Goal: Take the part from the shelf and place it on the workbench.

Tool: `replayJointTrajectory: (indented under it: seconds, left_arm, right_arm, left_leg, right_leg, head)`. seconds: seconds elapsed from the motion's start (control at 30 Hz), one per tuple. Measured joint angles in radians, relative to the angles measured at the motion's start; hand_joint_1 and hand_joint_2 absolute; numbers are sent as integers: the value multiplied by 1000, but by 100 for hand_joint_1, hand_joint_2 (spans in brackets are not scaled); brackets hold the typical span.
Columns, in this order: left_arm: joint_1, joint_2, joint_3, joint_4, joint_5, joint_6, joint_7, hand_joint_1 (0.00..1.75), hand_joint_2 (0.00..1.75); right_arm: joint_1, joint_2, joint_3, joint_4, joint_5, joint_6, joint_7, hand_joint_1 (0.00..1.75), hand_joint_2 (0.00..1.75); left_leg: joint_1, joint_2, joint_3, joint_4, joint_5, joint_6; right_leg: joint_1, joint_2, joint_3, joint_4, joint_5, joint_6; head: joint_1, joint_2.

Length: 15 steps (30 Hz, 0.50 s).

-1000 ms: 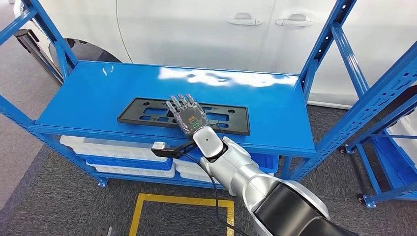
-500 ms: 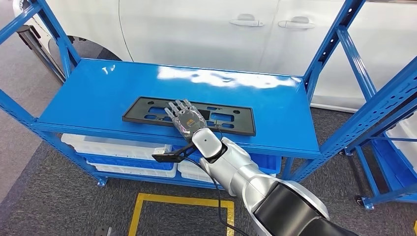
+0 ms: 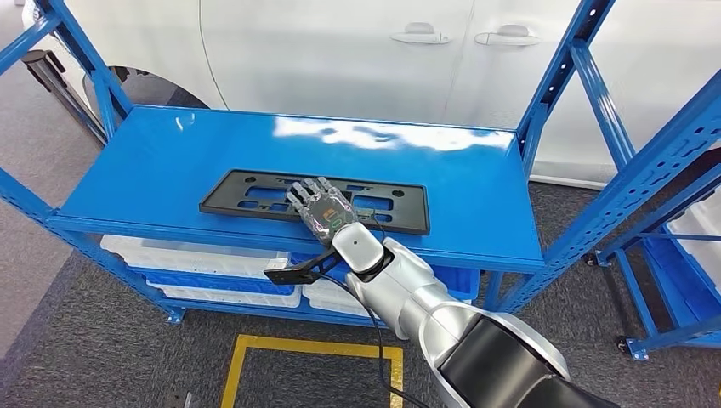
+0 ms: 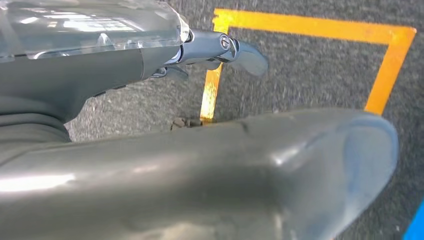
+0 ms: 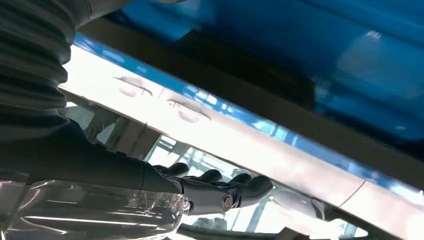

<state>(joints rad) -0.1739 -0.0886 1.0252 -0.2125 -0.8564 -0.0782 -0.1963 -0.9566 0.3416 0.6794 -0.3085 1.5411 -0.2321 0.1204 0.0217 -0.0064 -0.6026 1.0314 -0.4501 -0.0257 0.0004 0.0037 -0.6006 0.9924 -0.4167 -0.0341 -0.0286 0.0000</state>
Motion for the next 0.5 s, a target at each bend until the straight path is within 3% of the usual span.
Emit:
replayJointTrajectory:
  seconds: [0.1, 0.13, 0.17, 0.2, 0.27, 0.33, 0.43, 0.5]
  left_arm:
    - [1, 0, 0, 0, -1, 0, 0, 0, 0]
    - [3, 0, 0, 0, -1, 0, 1, 0, 0]
    - [4, 0, 0, 0, -1, 0, 2, 0, 0]
    - [5, 0, 0, 0, -2, 0, 2, 0, 0]
    - [4, 0, 0, 0, -2, 0, 3, 0, 0]
    - [2, 1, 0, 0, -2, 0, 4, 0, 0]
    - [2, 0, 0, 0, -2, 0, 5, 0, 0]
    - [2, -1, 0, 0, -1, 0, 5, 0, 0]
  right_arm:
    - [3, 2, 0, 0, -1, -1, 0, 0, 175]
    - [7, 2, 0, 0, -1, -1, 0, 0, 175]
    - [10, 2, 0, 0, -1, -2, 0, 0, 175]
    - [12, 3, -1, 0, -1, -2, -1, 0, 175]
    - [13, 3, -2, -1, -2, -3, -3, 0, 175]
    - [12, 4, -4, -2, -2, -4, -7, 0, 175]
    - [13, 4, -7, -2, -4, -4, -12, 0, 175]
    - [12, 4, -9, -2, -5, -4, -12, 0, 175]
  left_leg:
    - [1, 0, -80, 179, -90, -7]
    - [1, 1, -108, 235, -108, -9]
    - [1, 1, -120, 259, -107, -10]
    - [1, 1, -113, 240, -87, -10]
    - [1, 2, -51, 110, -19, -6]
    - [-3, 3, 0, 3, 17, 3]
    - [-5, 1, 7, -17, 20, 18]
    - [-2, 1, 7, -23, 25, 30]
  right_leg:
    - [2, -2, 6, -8, 3, -10]
    - [4, -3, 6, -6, 2, -11]
    - [5, -2, 6, -4, 0, -12]
    - [6, -2, 6, -2, -1, -11]
    - [7, 0, 6, 8, -8, -8]
    - [11, 1, 1, 19, -14, -1]
    - [13, 2, -4, 22, -15, 12]
    - [11, 2, -14, 45, -33, 24]
  head:
    - [0, 0]
    - [0, 0]
    - [0, 0]
    - [0, 0]
    - [0, 0]
    - [0, 0]
    - [0, 0]
    - [0, 0]
